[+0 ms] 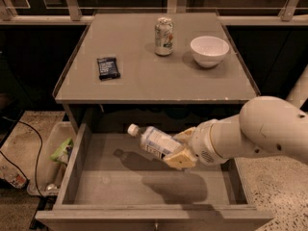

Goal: Place blue plastic bottle into top drawer

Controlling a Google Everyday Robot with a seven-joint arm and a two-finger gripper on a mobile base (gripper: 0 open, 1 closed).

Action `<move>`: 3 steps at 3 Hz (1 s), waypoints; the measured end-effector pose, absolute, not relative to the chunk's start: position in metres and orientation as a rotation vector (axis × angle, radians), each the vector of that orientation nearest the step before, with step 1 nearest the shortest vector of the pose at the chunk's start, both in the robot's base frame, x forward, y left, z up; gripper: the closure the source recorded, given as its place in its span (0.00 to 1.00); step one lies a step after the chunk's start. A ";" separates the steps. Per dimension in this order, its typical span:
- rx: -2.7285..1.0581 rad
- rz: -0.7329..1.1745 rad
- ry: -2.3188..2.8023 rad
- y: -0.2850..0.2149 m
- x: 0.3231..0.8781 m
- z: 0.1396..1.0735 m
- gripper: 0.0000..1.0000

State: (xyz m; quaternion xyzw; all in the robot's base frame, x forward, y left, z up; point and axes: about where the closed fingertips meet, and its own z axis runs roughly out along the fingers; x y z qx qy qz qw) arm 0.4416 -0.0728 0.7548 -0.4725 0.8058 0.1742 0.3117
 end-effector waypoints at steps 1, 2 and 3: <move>-1.249 0.461 2.126 -0.073 0.441 0.756 1.00; -1.226 0.511 2.171 -0.067 0.437 0.728 1.00; -1.188 0.554 2.234 -0.069 0.434 0.677 1.00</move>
Offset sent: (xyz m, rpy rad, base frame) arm -0.0095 0.0118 -0.0713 0.0447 0.1435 -0.0344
